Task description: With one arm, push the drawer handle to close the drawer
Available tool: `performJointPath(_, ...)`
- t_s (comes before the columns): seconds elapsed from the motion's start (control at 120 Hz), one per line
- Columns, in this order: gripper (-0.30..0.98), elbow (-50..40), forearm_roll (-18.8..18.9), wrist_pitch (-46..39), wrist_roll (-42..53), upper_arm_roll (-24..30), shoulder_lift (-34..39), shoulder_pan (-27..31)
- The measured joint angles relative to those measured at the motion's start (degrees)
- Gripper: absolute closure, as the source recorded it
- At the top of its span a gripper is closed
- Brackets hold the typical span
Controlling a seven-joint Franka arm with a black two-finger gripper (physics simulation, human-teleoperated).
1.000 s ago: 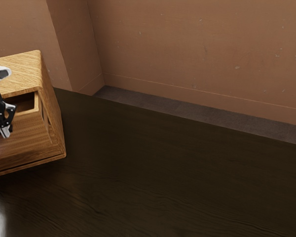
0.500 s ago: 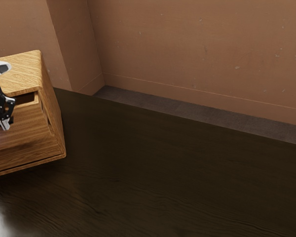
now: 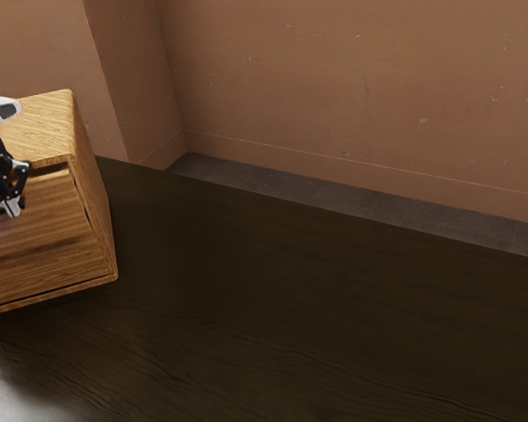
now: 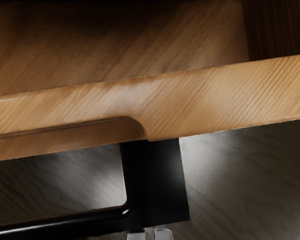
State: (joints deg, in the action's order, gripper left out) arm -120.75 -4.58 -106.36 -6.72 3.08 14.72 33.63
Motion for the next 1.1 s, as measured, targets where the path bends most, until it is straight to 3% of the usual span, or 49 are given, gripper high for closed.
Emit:
performJointPath(0.892, 0.78, 1.86, 0.12, -5.44, 1.85, -0.98, -2.61, 0.02)
performJointPath(1.058, 0.77, -2.76, 0.23, -4.22, 2.07, -0.87, 4.18, 0.01)
performJointPath(1.1, 0.69, -3.31, 0.24, -2.83, 2.11, -0.76, 5.55, -0.09)
